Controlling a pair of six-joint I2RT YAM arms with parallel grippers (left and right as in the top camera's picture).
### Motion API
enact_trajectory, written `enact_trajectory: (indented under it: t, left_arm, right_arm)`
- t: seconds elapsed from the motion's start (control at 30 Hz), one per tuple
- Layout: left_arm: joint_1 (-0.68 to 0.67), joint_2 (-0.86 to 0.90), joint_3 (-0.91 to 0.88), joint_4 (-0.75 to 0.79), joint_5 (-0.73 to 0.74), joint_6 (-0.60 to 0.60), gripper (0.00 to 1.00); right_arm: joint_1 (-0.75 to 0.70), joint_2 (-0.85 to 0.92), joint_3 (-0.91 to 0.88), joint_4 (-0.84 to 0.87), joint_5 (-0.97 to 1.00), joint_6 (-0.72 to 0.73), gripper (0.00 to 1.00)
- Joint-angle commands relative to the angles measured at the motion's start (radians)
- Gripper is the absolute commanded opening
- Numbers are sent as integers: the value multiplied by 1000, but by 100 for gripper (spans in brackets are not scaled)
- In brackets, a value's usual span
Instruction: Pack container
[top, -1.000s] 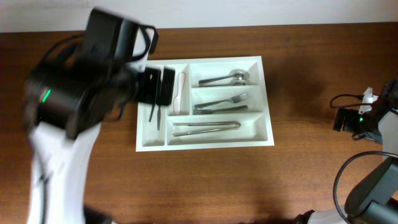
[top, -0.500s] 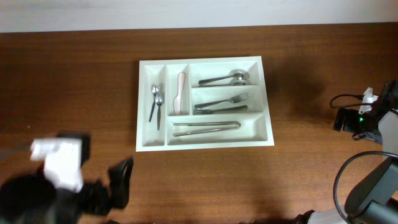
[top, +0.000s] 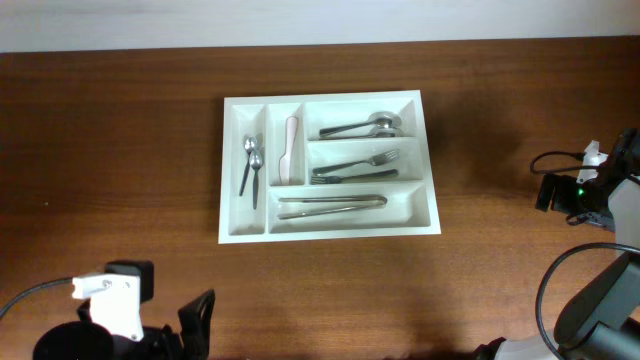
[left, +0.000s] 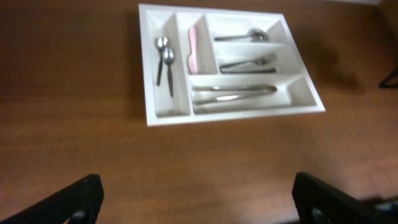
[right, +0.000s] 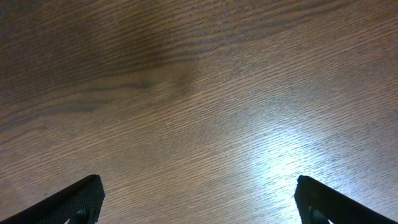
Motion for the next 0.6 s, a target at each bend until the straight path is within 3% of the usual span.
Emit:
enact_trajectory:
  t: [0.0, 0.2, 0.4, 0.57]
  left_arm:
    - [-4, -1, -78, 55, -71, 18, 99]
    - [-4, -1, -360, 334, -73, 90, 99]
    - [-4, -2, -708, 818, -61, 90, 99]
    - [19, -46, -898, 1095, -63, 92, 99]
  right_arm:
    - [0, 5, 0, 2, -9, -3, 99]
    - [0, 5, 0, 2, -10, -3, 99]
    - [0, 5, 0, 2, -10, -3, 99]
    - [0, 5, 0, 2, -9, -3, 99]
